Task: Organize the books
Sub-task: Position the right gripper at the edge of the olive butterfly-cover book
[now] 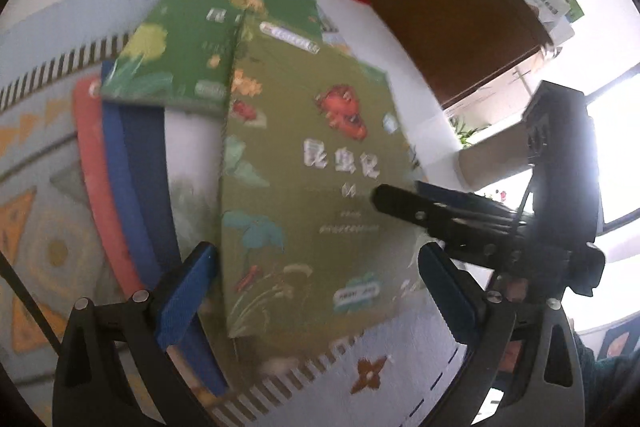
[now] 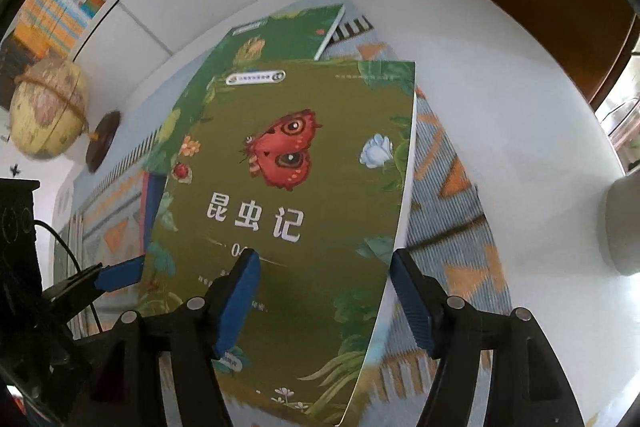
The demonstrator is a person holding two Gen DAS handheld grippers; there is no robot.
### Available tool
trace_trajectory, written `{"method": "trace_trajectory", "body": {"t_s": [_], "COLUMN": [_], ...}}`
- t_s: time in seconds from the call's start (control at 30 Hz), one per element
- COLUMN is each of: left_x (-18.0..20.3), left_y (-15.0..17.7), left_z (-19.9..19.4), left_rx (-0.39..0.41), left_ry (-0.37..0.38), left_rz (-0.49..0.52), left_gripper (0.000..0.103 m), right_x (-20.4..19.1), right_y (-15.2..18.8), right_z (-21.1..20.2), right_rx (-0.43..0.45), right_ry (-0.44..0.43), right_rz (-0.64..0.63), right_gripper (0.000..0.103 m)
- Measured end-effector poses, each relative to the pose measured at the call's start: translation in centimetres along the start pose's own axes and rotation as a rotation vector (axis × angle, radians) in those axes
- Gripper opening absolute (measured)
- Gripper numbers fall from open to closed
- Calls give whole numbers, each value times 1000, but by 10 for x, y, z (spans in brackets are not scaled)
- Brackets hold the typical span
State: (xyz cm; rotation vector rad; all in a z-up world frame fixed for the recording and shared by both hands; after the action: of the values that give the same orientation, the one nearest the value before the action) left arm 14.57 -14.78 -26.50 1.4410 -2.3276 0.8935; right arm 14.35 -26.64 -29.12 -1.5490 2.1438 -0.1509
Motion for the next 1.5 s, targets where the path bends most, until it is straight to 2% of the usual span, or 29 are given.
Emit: {"method": "trace_trajectory", "body": {"t_s": [0.1, 0.17, 0.33, 0.37, 0.43, 0.63, 0.8, 0.97, 1.1, 1.2, 1.27, 1.37, 1.5], "left_x": [-2, 0, 15, 20, 24, 39, 42, 32, 26, 28, 28, 30, 28], "left_y": [2, 3, 6, 9, 14, 28, 34, 31, 33, 32, 32, 36, 44], "left_z": [0, 2, 2, -1, -8, -21, -10, -8, 0, -1, -1, -5, -12], "left_rx": [27, 28, 28, 22, 32, 39, 9, 47, 29, 40, 40, 26, 7], "left_ry": [-18, -27, -56, -43, -63, 1, 51, -12, -8, 32, 31, 5, 17], "left_rz": [1, 11, 44, 49, 50, 24, 3, 32, 36, 9, -4, 28, 27], "left_gripper": [99, 99, 99, 97, 97, 97, 98, 98, 98, 99, 99, 100, 100], "right_x": [7, 8, -5, -6, -7, 6, 7, 19, 16, 14, 14, 13, -1], "right_y": [20, 30, 47, 48, 51, 67, 65, 65, 64, 61, 59, 56, 45], "right_z": [-2, -8, -16, -17, -22, -33, -44, -31, -25, -25, -23, -33, -69], "right_rx": [-36, -27, -31, -28, -20, -56, -35, -47, -9, 31, 34, 43, 115], "right_ry": [-30, -61, -70, -44, -7, -19, -49, -21, -92, -87, -77, -143, -416], "right_rz": [20, 46, 37, 20, -13, 21, 22, 41, 70, 65, 71, 110, 201], "right_gripper": [66, 67, 69, 69, 71, 71, 70, 70, 73, 73, 73, 66, 66]}}
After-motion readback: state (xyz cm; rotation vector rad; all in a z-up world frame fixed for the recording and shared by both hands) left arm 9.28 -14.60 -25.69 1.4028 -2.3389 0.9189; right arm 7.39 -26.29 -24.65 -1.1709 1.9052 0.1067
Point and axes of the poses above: each gripper's, at about its wrist camera, not at the fingertips, and z roughly the way its jaws point, x to its right, y to its underside, the point moved 10 cm from there along z, roughly the way its jaws point, and after that the axes turned 5 degrees about x, right-handed, at the moved point
